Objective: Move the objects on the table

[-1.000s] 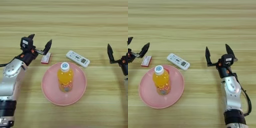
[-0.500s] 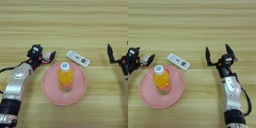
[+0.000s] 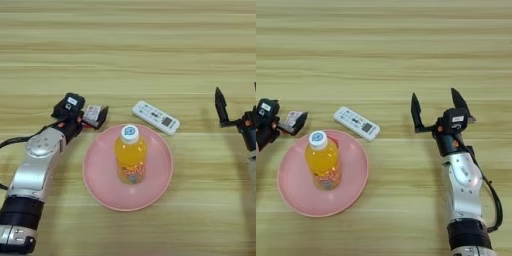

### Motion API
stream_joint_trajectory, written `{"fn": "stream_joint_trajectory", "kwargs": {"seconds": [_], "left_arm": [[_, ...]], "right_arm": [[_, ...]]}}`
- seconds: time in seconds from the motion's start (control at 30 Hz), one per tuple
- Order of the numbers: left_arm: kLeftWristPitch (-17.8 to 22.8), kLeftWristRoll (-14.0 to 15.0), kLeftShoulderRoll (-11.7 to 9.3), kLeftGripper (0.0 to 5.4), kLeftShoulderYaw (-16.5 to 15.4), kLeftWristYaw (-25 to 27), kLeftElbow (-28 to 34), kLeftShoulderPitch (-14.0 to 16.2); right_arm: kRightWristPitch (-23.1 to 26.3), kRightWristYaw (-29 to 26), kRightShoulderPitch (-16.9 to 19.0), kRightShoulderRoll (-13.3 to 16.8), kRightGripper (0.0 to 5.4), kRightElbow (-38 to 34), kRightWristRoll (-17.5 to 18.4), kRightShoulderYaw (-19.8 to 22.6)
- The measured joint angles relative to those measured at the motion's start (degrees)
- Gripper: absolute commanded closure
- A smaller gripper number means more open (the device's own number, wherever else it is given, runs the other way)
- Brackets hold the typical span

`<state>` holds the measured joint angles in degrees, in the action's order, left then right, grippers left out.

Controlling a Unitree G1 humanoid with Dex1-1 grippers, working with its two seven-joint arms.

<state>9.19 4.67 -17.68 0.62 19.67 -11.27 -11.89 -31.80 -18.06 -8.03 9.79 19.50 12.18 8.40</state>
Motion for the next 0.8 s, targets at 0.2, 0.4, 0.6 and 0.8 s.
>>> {"fn": "stream_joint_trajectory", "kwargs": {"seconds": [0.2,0.4,0.6,0.8], "left_arm": [[1.29,-0.61,-0.02,0.01,0.27,0.28,-0.68,-0.02],[1.69,-1.92,-0.2,0.01,0.83,0.9,-0.84,-0.01],[1.73,-2.22,-0.52,0.01,1.42,1.77,-1.12,0.2],[2.59,-2.29,-0.92,0.01,1.54,1.79,-1.29,0.54]], "right_arm": [[0.0,-0.01,0.0,0.0,0.0,-0.04,0.15,0.0],[0.01,-0.01,0.01,0.01,0.0,-0.06,0.2,0.0],[0.01,-0.02,0.03,0.01,0.0,-0.07,0.21,0.01],[0.01,-0.06,0.06,0.01,0.0,-0.07,0.25,0.02]]}}
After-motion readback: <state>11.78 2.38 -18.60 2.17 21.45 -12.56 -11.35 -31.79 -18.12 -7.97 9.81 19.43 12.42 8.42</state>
